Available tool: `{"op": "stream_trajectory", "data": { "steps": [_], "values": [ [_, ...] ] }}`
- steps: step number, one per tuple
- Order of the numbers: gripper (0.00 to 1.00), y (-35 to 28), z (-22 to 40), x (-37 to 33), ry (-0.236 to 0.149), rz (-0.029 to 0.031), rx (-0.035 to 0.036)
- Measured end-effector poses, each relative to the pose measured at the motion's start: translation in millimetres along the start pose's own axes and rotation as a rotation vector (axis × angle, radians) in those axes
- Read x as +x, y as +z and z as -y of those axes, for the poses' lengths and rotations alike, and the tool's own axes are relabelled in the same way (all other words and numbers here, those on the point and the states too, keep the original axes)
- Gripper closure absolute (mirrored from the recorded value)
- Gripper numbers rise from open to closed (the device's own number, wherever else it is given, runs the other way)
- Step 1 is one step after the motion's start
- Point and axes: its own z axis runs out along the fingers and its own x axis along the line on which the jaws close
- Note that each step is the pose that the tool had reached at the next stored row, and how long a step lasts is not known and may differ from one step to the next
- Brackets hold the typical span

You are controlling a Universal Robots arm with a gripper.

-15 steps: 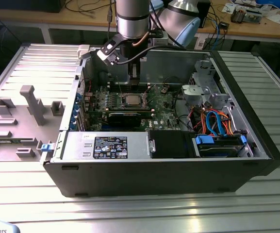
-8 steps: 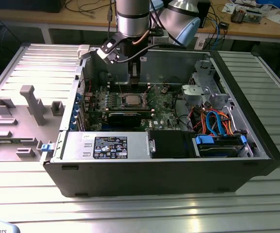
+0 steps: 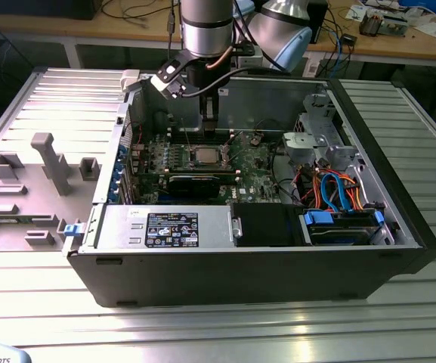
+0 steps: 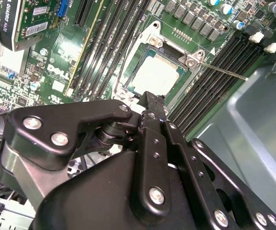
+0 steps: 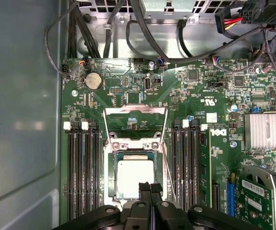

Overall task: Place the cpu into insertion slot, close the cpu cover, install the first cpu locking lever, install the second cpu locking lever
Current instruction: 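Close the cpu cover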

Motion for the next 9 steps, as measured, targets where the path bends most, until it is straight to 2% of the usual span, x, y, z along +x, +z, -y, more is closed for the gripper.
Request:
{"op": "stream_trajectory", "data": {
  "steps": [9],
  "values": [
    [0.89, -3.6, -0.3, -0.1, 0.0, -0.0003, -0.0002]
  ]
}}
